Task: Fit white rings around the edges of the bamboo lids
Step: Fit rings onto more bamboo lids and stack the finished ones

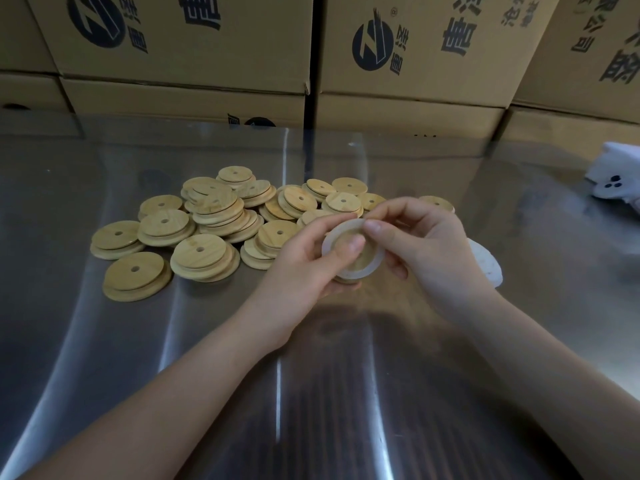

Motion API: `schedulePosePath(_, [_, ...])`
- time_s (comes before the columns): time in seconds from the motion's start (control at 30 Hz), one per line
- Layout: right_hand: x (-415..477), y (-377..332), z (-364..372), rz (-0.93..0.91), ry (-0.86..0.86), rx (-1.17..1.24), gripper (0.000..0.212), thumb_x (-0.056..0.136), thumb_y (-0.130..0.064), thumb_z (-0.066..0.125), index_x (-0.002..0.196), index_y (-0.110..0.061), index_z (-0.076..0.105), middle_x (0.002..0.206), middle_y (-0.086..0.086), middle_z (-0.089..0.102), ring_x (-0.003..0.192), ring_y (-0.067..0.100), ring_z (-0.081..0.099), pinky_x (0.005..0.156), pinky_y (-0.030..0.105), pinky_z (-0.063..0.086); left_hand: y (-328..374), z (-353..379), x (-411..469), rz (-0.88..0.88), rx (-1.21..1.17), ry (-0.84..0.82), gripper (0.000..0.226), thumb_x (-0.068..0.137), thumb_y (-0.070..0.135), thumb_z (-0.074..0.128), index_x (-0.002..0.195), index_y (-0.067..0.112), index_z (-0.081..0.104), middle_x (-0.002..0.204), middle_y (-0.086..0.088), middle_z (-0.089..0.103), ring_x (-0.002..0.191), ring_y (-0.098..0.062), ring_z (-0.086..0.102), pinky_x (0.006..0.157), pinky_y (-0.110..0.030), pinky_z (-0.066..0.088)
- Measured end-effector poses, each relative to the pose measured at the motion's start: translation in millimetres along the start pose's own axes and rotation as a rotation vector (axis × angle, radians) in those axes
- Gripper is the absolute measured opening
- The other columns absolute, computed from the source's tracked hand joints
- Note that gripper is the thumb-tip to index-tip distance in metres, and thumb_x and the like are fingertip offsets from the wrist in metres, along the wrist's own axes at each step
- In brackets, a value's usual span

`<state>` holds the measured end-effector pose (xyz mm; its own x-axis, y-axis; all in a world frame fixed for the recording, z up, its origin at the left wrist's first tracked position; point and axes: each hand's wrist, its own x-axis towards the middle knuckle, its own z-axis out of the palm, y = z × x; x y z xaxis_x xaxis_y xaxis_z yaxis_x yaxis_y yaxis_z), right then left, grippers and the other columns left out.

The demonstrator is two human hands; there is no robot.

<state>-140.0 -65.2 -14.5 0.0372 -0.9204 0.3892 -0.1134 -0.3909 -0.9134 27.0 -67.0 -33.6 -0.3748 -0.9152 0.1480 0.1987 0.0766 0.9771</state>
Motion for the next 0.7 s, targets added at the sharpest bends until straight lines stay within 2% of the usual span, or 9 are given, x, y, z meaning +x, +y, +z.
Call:
schedulePosePath(0.1, [-1.4,-0.8,0.6,0.001,0.022,-0.03,0.008,0.082,-0.017,0.071,0.077,-0.024,0.071,0.061,-0.008,0.059,0.045,0.006,0.044,0.038,0.019,0.035,-1.8,1.2,-0.5,0.031,0.047,0.012,0.03,0.098,0.018,0.053,0.126,0.019,0.061,0.111,0.001,0.07,0.104,-0.016,0.067,0.085,-0.042,0.059])
schedulePosePath(0.27, [-1.8,-1.5,1.2,0.012,0.036,-0.053,0.013,0.087,-0.01,0.07,0.079,-0.02,0.07,0.057,-0.011,0.056,0.043,0.007,0.043,0.037,0.02,0.034,-0.6,2.0,-2.2,0.047,0.102,0.022,0.028,0.103,0.019,0.044,0.12,0.023,0.065,0.108,0.004,0.07,0.104,-0.013,0.067,0.086,-0.043,0.059])
schedulePosePath(0.4, [-0.7,-2.3,-1.0,0.034,0.017,-0.076,0.014,0.089,-0.009,0.067,0.08,-0.02,0.069,0.053,-0.01,0.055,0.043,0.007,0.045,0.038,0.021,0.036,-0.3,0.7,-2.5,0.051,0.106,0.02,0.028,0.102,0.02,0.046,0.122,0.021,0.065,0.109,0.001,0.071,0.104,-0.015,0.067,0.086,-0.043,0.059])
schedulePosePath(0.5, [1.0,-2.6,-3.8,0.063,-0.023,-0.059,0.015,0.09,-0.009,0.065,0.08,-0.019,0.069,0.053,0.001,0.051,0.045,0.011,0.045,0.04,0.023,0.038,-0.6,-0.6,-2.5,0.07,0.098,-0.01,0.031,0.096,0.022,0.055,0.126,0.024,0.062,0.11,0.003,0.071,0.104,-0.014,0.068,0.083,-0.039,0.06])
schedulePosePath(0.6, [2.2,-2.1,-6.4,0.093,-0.065,-0.025,0.013,0.092,-0.009,0.063,0.082,-0.016,0.068,0.052,0.005,0.048,0.045,0.012,0.044,0.041,0.024,0.038,-2.2,-1.5,-2.2,0.112,0.101,-0.019,0.041,0.094,0.009,0.059,0.128,0.032,0.056,0.106,0.004,0.071,0.097,-0.011,0.07,0.073,-0.028,0.06])
schedulePosePath(0.7, [2.8,-1.4,-7.7,0.113,-0.094,-0.003,0.014,0.093,-0.007,0.061,0.082,-0.015,0.066,0.051,0.004,0.048,0.045,0.013,0.043,0.041,0.023,0.038,-3.0,-2.2,-2.6,0.186,0.155,-0.011,0.042,0.095,0.003,0.058,0.127,0.03,0.057,0.098,0.002,0.07,0.09,-0.013,0.069,0.07,-0.031,0.061])
